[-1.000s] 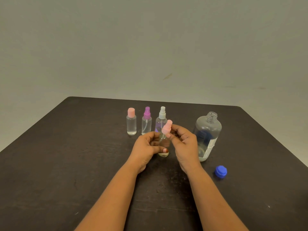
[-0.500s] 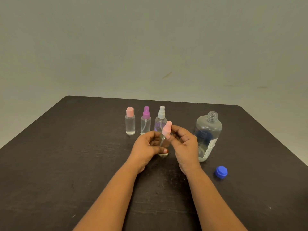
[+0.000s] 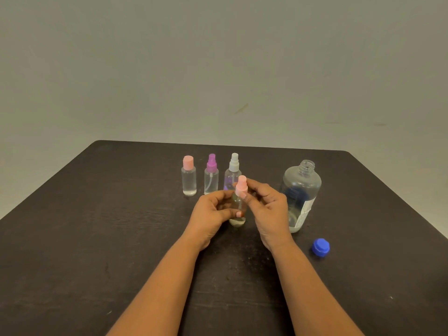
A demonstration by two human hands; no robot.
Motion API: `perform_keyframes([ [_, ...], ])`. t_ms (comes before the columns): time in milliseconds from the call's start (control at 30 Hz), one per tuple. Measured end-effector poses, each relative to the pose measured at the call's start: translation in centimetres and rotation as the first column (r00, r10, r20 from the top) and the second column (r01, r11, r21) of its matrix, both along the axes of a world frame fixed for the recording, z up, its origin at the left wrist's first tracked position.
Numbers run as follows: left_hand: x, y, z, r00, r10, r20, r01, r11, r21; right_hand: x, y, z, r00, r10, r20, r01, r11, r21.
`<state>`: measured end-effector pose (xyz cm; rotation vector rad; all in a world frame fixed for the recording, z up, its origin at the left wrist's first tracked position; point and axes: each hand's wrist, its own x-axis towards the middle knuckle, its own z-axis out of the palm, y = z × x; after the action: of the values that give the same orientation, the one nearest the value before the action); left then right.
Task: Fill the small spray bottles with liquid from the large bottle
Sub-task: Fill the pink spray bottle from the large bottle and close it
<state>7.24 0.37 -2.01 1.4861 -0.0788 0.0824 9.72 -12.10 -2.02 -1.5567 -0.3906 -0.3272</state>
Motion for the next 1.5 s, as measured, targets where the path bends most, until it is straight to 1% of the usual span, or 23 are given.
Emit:
perform_keyframes([
  [167, 0.09, -0.04, -0.1, 1.0, 0.004, 0.001, -0.004, 1.0, -0.013, 0.41, 0.09, -0.25, 0.999, -0.054, -0.006, 0.054, 0.999, -0.005],
  [267, 0.21, 0.06, -0.24, 1.0, 0.007, 0.004, -0.007, 1.0, -0.004, 0.44, 0.16, -0.23, 0.998, -0.061, -0.016, 0.06, 0.998, -0.006],
  [400, 0.18, 0.12, -0.24, 1.0, 0.004, 0.002, -0.004, 1.0, 0.01, 0.12, 0.07, -0.17, 0.999, -0.008, -0.05, 0.01, 0.999, 0.035],
  [500, 0.18, 0.13, -0.22, 1.0, 0.007, -0.005, -0.007, 1.0, 0.005, 0.01, -0.01, -0.27, 0.998, 0.036, -0.042, -0.035, 0.999, 0.041],
  [600, 0.17, 0.12, -0.27, 1.0, 0.006, -0.003, -0.006, 1.0, 0.0, 0.19, 0.17, -0.47, 1.0, -0.01, -0.006, 0.01, 1.0, -0.009],
  [733, 0.19, 0.08, -0.27, 1.0, 0.006, -0.001, -0.006, 1.0, 0.002, 0.31, 0.12, -0.39, 0.999, -0.048, 0.0, 0.048, 0.999, -0.007],
  [867, 0.2, 0.09, -0.25, 1.0, 0.012, -0.003, -0.012, 1.0, 0.005, 0.12, 0.19, -0.1, 1.0, -0.025, -0.018, 0.025, 1.0, 0.018],
  [933, 0.19, 0.06, -0.23, 1.0, 0.009, -0.003, -0.009, 1.0, 0.001, 0.08, 0.14, -0.22, 0.999, 0.011, -0.044, -0.008, 0.998, 0.055],
  [1000, 0.2, 0.04, -0.22, 1.0, 0.007, -0.005, -0.007, 1.0, -0.009, 0.06, 0.05, -0.37, 0.998, 0.046, -0.051, -0.043, 0.998, 0.05],
  [1067, 0.2, 0.03, -0.21, 1.0, 0.004, -0.004, -0.004, 1.0, -0.016, 0.05, 0.1, -0.42, 0.999, 0.027, -0.033, -0.027, 1.0, 0.002],
  [1367, 0.25, 0.09, -0.31, 1.0, 0.013, -0.017, -0.013, 1.0, 0.004, 0.7, 0.05, -0.51, 0.992, -0.123, 0.032, 0.125, 0.99, -0.069],
  [1433, 0.23, 0.09, -0.26, 1.0, 0.013, -0.018, -0.013, 1.0, 0.015, 0.75, 0.07, -0.57, 0.991, -0.13, 0.036, 0.132, 0.989, -0.068],
  [1500, 0.17, 0.06, -0.18, 1.0, 0.009, -0.019, -0.009, 1.0, 0.003, 0.64, 0.06, -0.57, 0.995, -0.101, 0.024, 0.102, 0.994, -0.035],
])
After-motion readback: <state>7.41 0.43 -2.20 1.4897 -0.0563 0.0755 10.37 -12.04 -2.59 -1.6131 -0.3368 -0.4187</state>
